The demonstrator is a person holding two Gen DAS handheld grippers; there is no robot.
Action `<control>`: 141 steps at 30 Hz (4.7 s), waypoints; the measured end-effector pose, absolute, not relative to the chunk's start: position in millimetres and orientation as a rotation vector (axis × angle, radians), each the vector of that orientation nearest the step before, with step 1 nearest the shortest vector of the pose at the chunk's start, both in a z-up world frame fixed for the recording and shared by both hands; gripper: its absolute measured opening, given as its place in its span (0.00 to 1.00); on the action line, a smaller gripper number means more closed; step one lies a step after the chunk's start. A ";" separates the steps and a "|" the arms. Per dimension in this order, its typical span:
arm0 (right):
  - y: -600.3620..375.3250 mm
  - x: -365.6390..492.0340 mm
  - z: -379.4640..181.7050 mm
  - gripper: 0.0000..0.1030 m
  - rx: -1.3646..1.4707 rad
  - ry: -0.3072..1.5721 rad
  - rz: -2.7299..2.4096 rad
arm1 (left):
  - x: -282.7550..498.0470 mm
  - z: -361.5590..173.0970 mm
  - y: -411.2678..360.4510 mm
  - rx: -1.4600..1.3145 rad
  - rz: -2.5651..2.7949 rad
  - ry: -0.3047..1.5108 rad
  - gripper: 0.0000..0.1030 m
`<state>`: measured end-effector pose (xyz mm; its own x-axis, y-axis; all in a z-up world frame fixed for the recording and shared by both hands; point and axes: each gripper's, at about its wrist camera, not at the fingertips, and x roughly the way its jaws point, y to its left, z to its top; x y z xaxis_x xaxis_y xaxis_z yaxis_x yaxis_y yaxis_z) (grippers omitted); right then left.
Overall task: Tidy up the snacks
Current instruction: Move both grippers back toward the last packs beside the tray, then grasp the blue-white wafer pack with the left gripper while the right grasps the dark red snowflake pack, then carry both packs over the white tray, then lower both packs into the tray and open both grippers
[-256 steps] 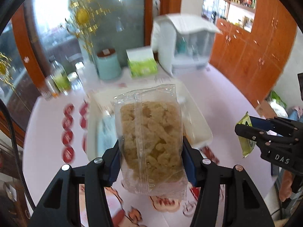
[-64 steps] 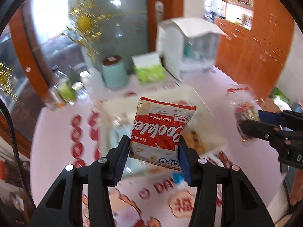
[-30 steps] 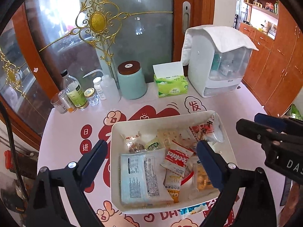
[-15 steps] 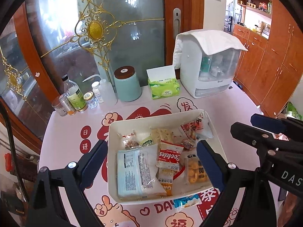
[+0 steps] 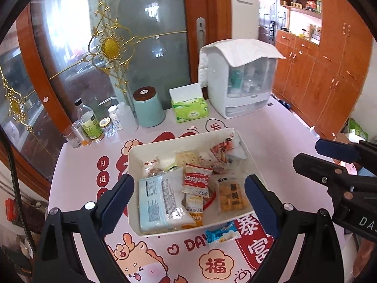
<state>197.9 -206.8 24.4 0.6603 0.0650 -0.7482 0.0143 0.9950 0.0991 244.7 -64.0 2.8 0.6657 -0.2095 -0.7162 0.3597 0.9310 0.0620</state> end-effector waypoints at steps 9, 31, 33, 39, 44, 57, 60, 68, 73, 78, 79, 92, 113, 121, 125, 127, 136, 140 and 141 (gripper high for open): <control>-220.8 156.9 -2.6 0.50 0.056 0.867 0.018 | 213.6 -32.5 -76.9 0.219 -0.447 0.788 0.93; -270.6 169.9 -190.9 0.50 0.110 1.158 -0.018 | 200.4 -221.8 -119.0 0.532 -0.586 0.866 0.91; -271.0 173.3 -203.6 0.50 0.121 1.174 -0.012 | 201.5 -230.0 -123.4 0.563 -0.577 0.845 0.88; -270.9 185.5 -225.6 0.50 0.121 1.194 0.007 | 196.0 -253.5 -136.0 0.658 -0.581 0.802 0.87; -268.2 192.4 -236.5 0.50 0.109 1.204 0.018 | 201.8 -256.8 -134.9 0.601 -0.606 0.834 0.74; -260.5 191.7 -238.0 0.36 0.030 1.156 0.042 | 220.7 -252.6 -132.0 0.322 -0.625 1.009 0.29; -262.9 187.0 -237.3 0.35 0.039 1.155 0.044 | 224.0 -252.0 -122.7 0.206 -0.616 1.055 0.27; -263.5 172.8 -228.3 0.34 0.090 1.150 0.071 | 221.4 -243.7 -100.3 0.066 -0.590 1.088 0.26; -257.5 162.8 -211.7 0.34 0.114 1.127 0.095 | 217.9 -220.3 -94.3 0.032 -0.591 1.081 0.26; -248.3 154.4 -189.4 0.33 0.119 1.094 0.122 | 200.3 -191.5 -90.4 0.040 -0.592 1.050 0.26; -245.7 153.5 -183.9 0.34 0.116 1.088 0.127 | 195.9 -181.6 -90.4 0.041 -0.591 1.039 0.26; -218.6 170.7 -92.7 0.34 0.062 0.954 0.182 | 218.3 -72.5 -63.2 0.061 -0.483 0.885 0.26; -197.4 247.2 49.5 0.34 0.068 0.732 0.164 | 281.3 34.7 -57.7 0.115 -0.220 0.728 0.27; -203.2 269.3 42.7 0.34 0.103 0.767 0.128 | 302.9 28.3 -59.6 0.103 -0.156 0.749 0.27; -203.8 277.4 37.4 0.34 0.106 0.779 0.113 | 315.4 26.4 -57.1 0.090 -0.125 0.761 0.27; -203.8 283.0 34.7 0.34 0.105 0.785 0.102 | 321.5 25.0 -55.9 0.091 -0.109 0.763 0.27; -203.4 307.6 23.0 0.35 0.132 0.824 0.073 | 338.8 15.9 -56.9 0.115 -0.067 0.783 0.27; -198.2 315.6 16.4 0.36 0.124 0.857 0.084 | 345.0 9.7 -55.3 0.121 -0.039 0.798 0.38; -197.3 317.5 14.1 0.38 0.123 0.869 0.088 | 346.4 8.4 -54.7 0.122 -0.031 0.799 0.46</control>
<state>317.5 -197.3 14.1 0.6427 0.1269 -0.7555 -0.0268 0.9893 0.1433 346.4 -54.7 8.4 0.6972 0.0188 -0.7166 0.0737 0.9925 0.0978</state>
